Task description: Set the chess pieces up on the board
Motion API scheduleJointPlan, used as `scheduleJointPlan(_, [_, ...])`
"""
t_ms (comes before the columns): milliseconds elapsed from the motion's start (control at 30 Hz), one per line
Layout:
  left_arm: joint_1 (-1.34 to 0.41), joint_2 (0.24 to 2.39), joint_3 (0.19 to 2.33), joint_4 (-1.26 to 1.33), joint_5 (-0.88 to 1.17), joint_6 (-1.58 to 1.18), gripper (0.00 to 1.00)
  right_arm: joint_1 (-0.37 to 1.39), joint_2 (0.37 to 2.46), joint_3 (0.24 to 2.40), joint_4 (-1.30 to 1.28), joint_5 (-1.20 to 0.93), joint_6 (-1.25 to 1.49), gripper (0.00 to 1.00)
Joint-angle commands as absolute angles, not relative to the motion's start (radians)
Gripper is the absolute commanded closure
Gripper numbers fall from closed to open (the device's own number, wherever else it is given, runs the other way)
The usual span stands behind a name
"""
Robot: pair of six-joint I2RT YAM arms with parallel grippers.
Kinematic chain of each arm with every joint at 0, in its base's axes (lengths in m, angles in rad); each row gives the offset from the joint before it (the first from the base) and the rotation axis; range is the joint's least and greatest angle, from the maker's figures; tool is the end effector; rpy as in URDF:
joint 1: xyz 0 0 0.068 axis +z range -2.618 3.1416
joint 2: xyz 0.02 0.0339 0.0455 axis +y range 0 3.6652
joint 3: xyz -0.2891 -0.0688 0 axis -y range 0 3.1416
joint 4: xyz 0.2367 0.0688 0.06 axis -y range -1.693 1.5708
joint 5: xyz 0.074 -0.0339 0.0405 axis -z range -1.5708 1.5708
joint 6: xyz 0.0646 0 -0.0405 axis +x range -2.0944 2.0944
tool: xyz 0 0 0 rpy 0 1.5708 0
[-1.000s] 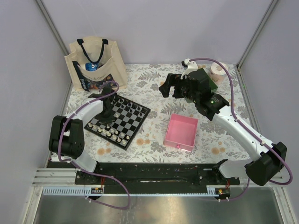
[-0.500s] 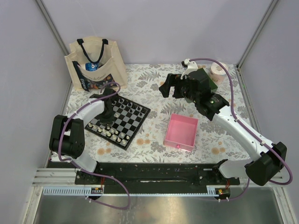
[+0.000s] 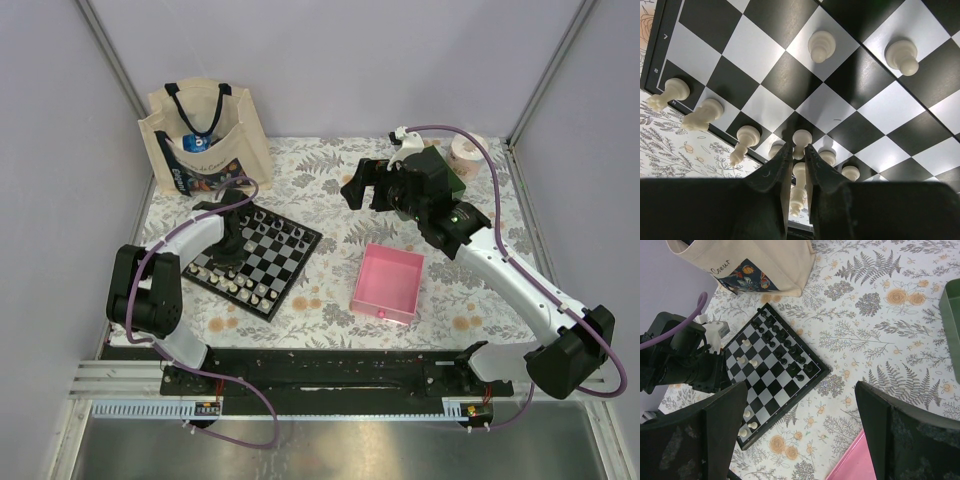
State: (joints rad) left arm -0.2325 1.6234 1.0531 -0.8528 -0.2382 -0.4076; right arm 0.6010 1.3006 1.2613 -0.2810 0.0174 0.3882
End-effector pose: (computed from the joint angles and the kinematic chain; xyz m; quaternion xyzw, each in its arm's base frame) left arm 0.2828 -0.0513 0.1896 -0.0953 0.9857 0.0894 0.1068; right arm 0.2590 0.1762 0.3991 -0.0810 0.8067 0.2716 0.5185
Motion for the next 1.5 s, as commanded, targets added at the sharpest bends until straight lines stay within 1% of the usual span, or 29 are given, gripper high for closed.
scheduleJointPlan(0, [-0.235, 1.614, 1.065, -0.857, -0.276, -0.41, 0.76, 0.594, 1.267, 1.259, -0.244, 0.037, 0.371, 0.01])
scheduleJointPlan(33, [-0.235, 1.608, 1.068, -0.857, -0.281, -0.41, 0.69, 0.594, 1.267, 1.259, -0.244, 0.038, 0.371, 0.01])
scheduleJointPlan(67, [-0.235, 1.606, 1.068, -0.854, -0.282, -0.411, 0.66, 0.594, 1.266, 1.259, -0.244, 0.038, 0.371, 0.01])
scheduleJointPlan(133, [-0.233, 1.601, 1.071, -0.851, -0.279, -0.416, 0.65, 0.594, 1.266, 1.259, -0.244, 0.04, 0.371, 0.01])
scheduleJointPlan(300, [-0.232, 1.571, 1.091, -0.813, -0.261, -0.428, 0.58, 0.594, 1.269, 1.259, -0.244, 0.04, 0.37, 0.01])
scheduleJointPlan(467, [-0.196, 1.574, 1.163, -0.782, -0.206, -0.433, 0.56, 0.592, 1.275, 1.266, -0.25, 0.04, 0.371, 0.01])
scheduleJointPlan(667, [-0.167, 1.64, 1.253, -0.789, -0.199, -0.428, 0.58, 0.591, 1.279, 1.269, -0.247, 0.035, 0.371, 0.01])
scheduleJointPlan(800, [-0.161, 1.672, 1.23, -0.758, -0.198, -0.437, 0.61, 0.592, 1.278, 1.27, -0.253, 0.04, 0.368, 0.01])
scheduleJointPlan(1267, [-0.124, 1.743, 1.221, -0.703, -0.172, -0.436, 0.62, 0.589, 1.272, 1.267, -0.25, 0.04, 0.365, 0.01])
scheduleJointPlan(1467, [-0.126, 1.759, 1.206, -0.683, -0.153, -0.439, 0.67, 0.589, 1.273, 1.267, -0.25, 0.041, 0.365, 0.01])
